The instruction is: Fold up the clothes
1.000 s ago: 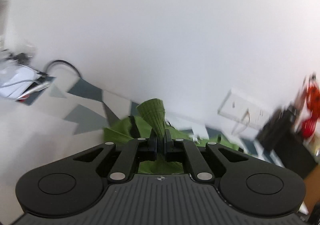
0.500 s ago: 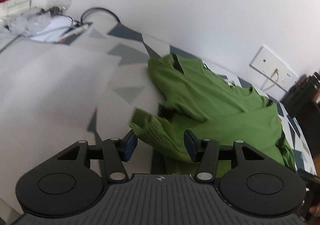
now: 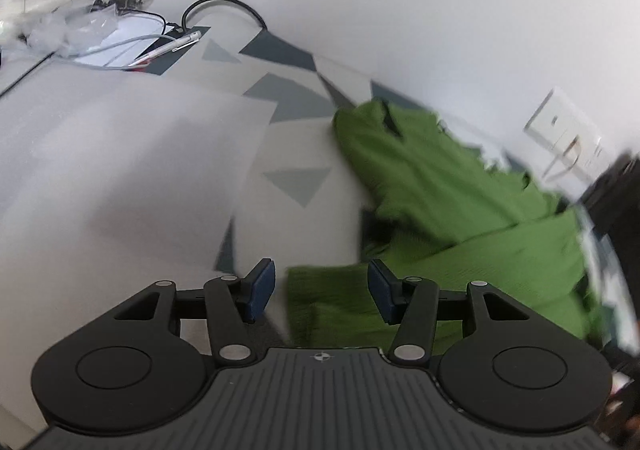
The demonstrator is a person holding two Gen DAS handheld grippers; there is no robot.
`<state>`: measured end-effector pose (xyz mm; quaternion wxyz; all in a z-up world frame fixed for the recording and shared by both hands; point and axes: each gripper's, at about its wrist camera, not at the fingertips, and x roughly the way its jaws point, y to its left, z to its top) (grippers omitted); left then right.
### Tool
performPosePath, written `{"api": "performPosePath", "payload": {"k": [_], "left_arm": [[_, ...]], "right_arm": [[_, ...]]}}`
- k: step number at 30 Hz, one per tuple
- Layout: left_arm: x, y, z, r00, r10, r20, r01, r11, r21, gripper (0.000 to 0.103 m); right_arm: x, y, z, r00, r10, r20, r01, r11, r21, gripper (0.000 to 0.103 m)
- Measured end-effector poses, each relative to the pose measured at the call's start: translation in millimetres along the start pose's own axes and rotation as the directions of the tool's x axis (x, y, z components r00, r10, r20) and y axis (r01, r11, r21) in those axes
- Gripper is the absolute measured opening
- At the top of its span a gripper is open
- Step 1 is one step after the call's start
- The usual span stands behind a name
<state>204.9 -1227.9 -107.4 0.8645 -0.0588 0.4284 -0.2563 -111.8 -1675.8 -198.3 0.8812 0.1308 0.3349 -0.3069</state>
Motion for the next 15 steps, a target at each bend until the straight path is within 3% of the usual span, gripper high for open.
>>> {"api": "performPosePath", "payload": {"k": [5,8,11,13,15], "left_arm": [[4.6,-4.5,-1.9,1.0,0.016,0.007,-0.017,0.996,0.088,0.05],[7.8,-15.4,-4.4,0.999,0.04,0.009,-0.041,0.979,0.202,0.05],[10.5,-26.0,-8.8,0.999,0.044,0.002,-0.042,0.946,0.321,0.032],[10.4,-28.4,-9.5,1.0,0.02,-0.013,-0.014,0.938,0.348,0.012],[9.5,-29.2,-9.4,1.0,0.011,-0.021,-0.003,0.941,0.338,0.01]], "right_arm": [[0.0,0.0,0.0,1.0,0.0,0.0,0.0,1.0,0.0,0.102],[0.1,0.1,0.0,1.0,0.0,0.0,0.0,1.0,0.0,0.102],[0.1,0.1,0.1,1.0,0.0,0.0,0.0,1.0,0.0,0.102],[0.1,0.1,0.1,1.0,0.0,0.0,0.0,1.0,0.0,0.102],[0.1,0.1,0.0,1.0,0.0,0.0,0.0,1.0,0.0,0.102]]}}
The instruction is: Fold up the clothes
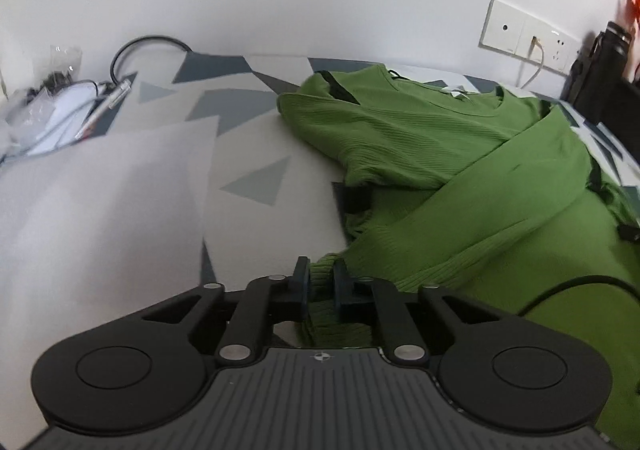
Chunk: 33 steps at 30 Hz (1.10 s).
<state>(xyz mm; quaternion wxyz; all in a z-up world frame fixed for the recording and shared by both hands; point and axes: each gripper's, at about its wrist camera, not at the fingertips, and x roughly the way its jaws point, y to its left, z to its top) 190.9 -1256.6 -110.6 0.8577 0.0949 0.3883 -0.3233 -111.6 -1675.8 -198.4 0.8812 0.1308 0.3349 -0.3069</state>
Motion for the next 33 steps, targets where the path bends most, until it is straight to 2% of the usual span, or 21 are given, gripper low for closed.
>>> {"api": "performPosePath", "payload": {"k": [7,16,20,23,24,28,30,32,33], "left_arm": [[-21.6,-7.0,0.8,0.994,0.045,0.097,-0.043,0.999,-0.018,0.008],[-45.8,-6.7,21.8,0.978,0.032,0.205,-0.013,0.996,-0.089,0.008],[-51.2,-4.6,31.2,0.971,0.023,0.238,0.005,0.993,-0.117,0.008],[-54.4,-2.6,36.1,0.967,0.022,0.254,0.012,0.991,-0.132,0.008],[-55.0,-2.0,37.7,0.966,0.023,0.258,0.012,0.991,-0.133,0.008],[-54.9,-0.6,41.7,0.964,0.034,0.264,0.003,0.99,-0.139,0.008],[-54.6,-0.8,42.9,0.963,0.044,0.265,-0.007,0.99,-0.137,0.008],[-54.9,-1.4,44.5,0.962,0.054,0.266,-0.018,0.99,-0.137,0.008],[-55.5,-1.6,45.1,0.962,0.06,0.268,-0.024,0.99,-0.138,0.008]], "right_arm": [[0.1,0.0,-0.1,1.0,0.001,0.0,-0.001,1.0,0.0,0.102],[0.5,0.3,1.0,1.0,-0.003,-0.006,0.003,1.0,0.001,0.102],[3.7,-0.1,12.0,0.998,0.004,-0.065,-0.005,1.0,-0.005,0.102],[8.1,-2.3,30.6,0.989,0.053,-0.141,-0.056,0.998,-0.016,0.102],[6.4,-3.7,39.7,0.988,0.083,-0.134,-0.086,0.996,-0.016,0.102],[-4.9,-4.5,78.2,0.993,0.114,0.016,-0.113,0.993,-0.046,0.102],[3.4,-5.5,100.4,0.989,0.147,0.036,-0.144,0.987,-0.064,0.092],[19.9,-5.1,119.6,0.981,0.192,0.017,-0.191,0.979,-0.074,0.068],[29.4,-4.1,128.6,0.977,0.213,0.002,-0.213,0.974,-0.08,0.063]]}}
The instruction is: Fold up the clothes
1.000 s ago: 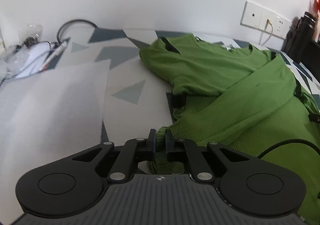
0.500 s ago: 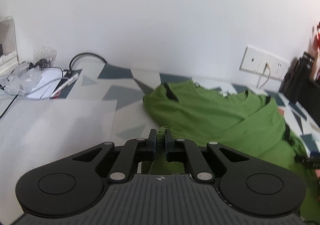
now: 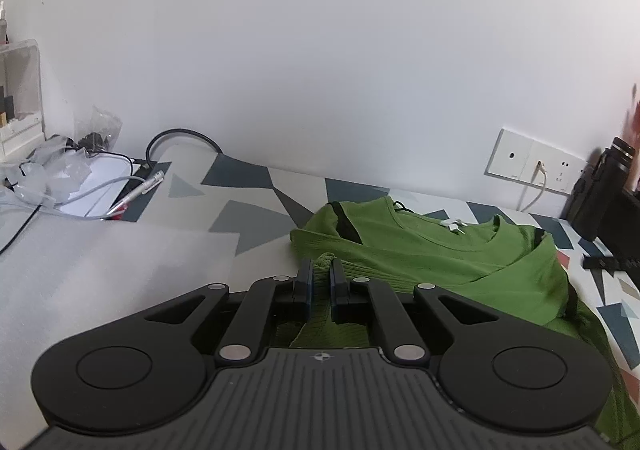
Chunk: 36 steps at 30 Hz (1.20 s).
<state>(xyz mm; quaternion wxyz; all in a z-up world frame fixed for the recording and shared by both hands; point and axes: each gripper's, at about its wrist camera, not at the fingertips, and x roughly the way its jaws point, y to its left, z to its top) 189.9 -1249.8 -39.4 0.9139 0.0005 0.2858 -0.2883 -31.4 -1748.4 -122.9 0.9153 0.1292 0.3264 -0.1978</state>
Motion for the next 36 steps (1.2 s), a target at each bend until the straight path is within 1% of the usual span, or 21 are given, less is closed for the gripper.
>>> {"api": "performPosePath", "payload": {"k": [2,4,7,9,12,14,15,18,21,22,23,24,27,30,34,36], "left_arm": [[-0.9,-1.2,2.2,1.0,0.013,0.006,-0.013,1.0,0.001,0.008],[-1.5,-3.5,5.6,1.0,0.022,0.013,-0.022,1.0,0.003,0.008],[-1.3,-8.9,11.1,0.999,0.028,0.024,-0.028,0.999,0.022,0.008],[-0.4,-13.2,14.7,0.999,0.028,0.03,-0.029,0.999,0.032,0.008],[3.2,-17.1,17.5,0.999,0.034,0.029,-0.035,0.999,0.036,0.008],[6.2,-17.2,16.9,0.999,0.045,0.02,-0.045,0.999,0.026,0.008],[7.6,-17.0,16.5,0.999,0.05,0.015,-0.05,0.999,0.02,0.008],[9.9,-15.3,14.7,0.998,0.059,0.002,-0.059,0.998,0.005,0.008],[11.2,-15.0,12.6,0.998,0.066,-0.007,-0.066,0.998,0.003,0.008],[11.4,-15.1,12.3,0.998,0.067,-0.008,-0.067,0.998,0.004,0.008],[11.6,-15.2,12.4,0.998,0.067,-0.008,-0.067,0.998,0.004,0.008],[11.7,-15.5,12.6,0.998,0.067,-0.008,-0.067,0.998,0.005,0.008],[12.4,-16.0,13.8,0.998,0.068,-0.008,-0.068,0.998,0.007,0.008],[13.3,-14.9,15.5,0.998,0.066,-0.012,-0.067,0.998,-0.005,0.008],[17.1,-18.5,19.3,0.999,0.05,-0.015,-0.05,0.998,0.024,0.008],[25.6,-22.9,22.5,0.999,0.034,-0.027,-0.032,0.998,0.053,0.008]], "right_arm": [[19.2,-2.3,12.1,1.0,0.026,-0.009,-0.026,0.999,-0.027,0.046],[39.3,0.1,22.1,1.0,0.021,-0.016,-0.022,0.998,-0.054,0.042],[64.4,7.2,30.9,0.999,0.028,-0.033,-0.031,0.996,-0.084,0.042],[76.1,14.0,35.9,0.997,0.05,-0.055,-0.056,0.991,-0.122,0.044],[88.2,25.6,34.5,0.992,0.08,-0.092,-0.096,0.978,-0.183,0.045],[95.1,28.9,28.4,0.99,0.07,-0.12,-0.094,0.974,-0.208,0.045],[98.1,29.2,25.1,0.989,0.064,-0.131,-0.091,0.972,-0.214,0.045],[106.6,30.0,15.6,0.986,0.048,-0.162,-0.086,0.969,-0.232,0.038],[103.6,27.8,12.7,0.984,0.072,-0.163,-0.107,0.971,-0.215,0.021],[103.0,25.9,12.4,0.983,0.082,-0.165,-0.115,0.972,-0.205,0.012],[102.6,23.9,12.4,0.982,0.09,-0.166,-0.123,0.973,-0.195,0.008],[102.7,21.6,12.8,0.981,0.097,-0.166,-0.127,0.975,-0.181,0.008],[101.9,17.6,12.8,0.981,0.11,-0.159,-0.135,0.979,-0.151,0.004],[98.0,16.5,12.8,0.986,0.104,-0.13,-0.121,0.984,-0.13,0.002],[71.1,6.9,17.8,0.995,0.1,-0.019,-0.101,0.993,-0.053,0.002],[58.5,-1.9,21.3,0.996,0.079,0.03,-0.078,0.997,-0.013,0.002]]}}
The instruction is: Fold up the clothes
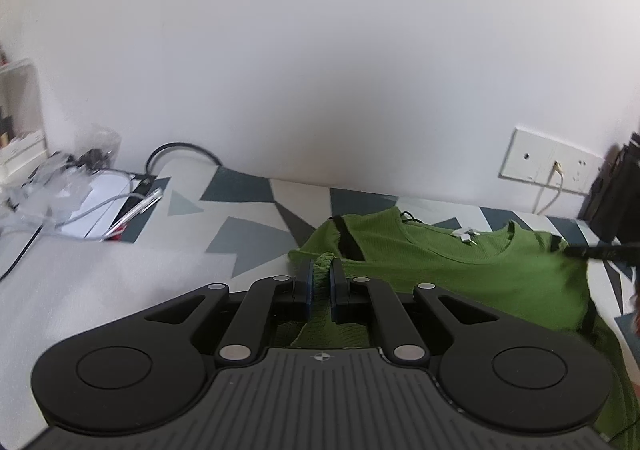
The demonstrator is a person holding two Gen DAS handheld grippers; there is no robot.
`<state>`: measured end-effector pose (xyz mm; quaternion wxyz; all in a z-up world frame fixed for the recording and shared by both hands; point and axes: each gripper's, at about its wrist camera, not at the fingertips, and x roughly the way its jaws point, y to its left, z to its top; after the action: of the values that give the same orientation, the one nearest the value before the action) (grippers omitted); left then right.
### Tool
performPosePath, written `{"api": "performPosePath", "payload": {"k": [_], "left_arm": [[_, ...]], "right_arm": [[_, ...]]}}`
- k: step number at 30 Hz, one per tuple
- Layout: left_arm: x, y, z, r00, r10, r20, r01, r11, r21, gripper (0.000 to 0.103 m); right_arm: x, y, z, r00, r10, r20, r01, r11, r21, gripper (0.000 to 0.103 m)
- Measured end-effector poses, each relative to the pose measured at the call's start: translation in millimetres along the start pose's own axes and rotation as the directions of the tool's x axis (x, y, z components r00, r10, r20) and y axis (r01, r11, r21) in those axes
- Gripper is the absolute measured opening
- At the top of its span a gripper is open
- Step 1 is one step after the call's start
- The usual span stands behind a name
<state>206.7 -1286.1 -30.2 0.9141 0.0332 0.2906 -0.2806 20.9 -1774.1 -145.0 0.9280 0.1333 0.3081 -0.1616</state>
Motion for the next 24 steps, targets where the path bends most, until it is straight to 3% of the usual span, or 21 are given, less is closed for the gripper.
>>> {"api": "performPosePath", "payload": {"k": [4,10,20,22,24], "left_arm": [[30.9,-10.5,8.4,0.998,-0.035,-0.043,0.038,0.997,0.071,0.008],[94.4,-14.1,21.4,0.989,-0.039,-0.141,0.053,0.994,0.096,0.008],[153.3,-12.8,15.6,0.967,0.007,-0.254,0.033,0.988,0.152,0.009],[153.9,-11.4,12.8,0.963,0.013,-0.27,0.027,0.989,0.143,0.019],[148.6,-6.6,14.4,0.964,0.022,-0.265,0.013,0.992,0.128,0.035]], "right_arm": [[-4.3,-17.0,3.5,0.998,-0.059,0.025,0.058,0.997,0.057,0.002],[7.7,-34.4,-1.0,0.994,-0.105,0.009,0.103,0.987,0.12,0.002],[37.0,-34.7,-6.7,0.988,-0.148,-0.044,0.151,0.985,0.08,0.002],[37.2,-33.4,-5.4,0.987,-0.151,-0.052,0.154,0.985,0.074,0.008],[31.7,-32.3,-1.8,0.987,-0.149,-0.058,0.153,0.985,0.081,0.026]]}}
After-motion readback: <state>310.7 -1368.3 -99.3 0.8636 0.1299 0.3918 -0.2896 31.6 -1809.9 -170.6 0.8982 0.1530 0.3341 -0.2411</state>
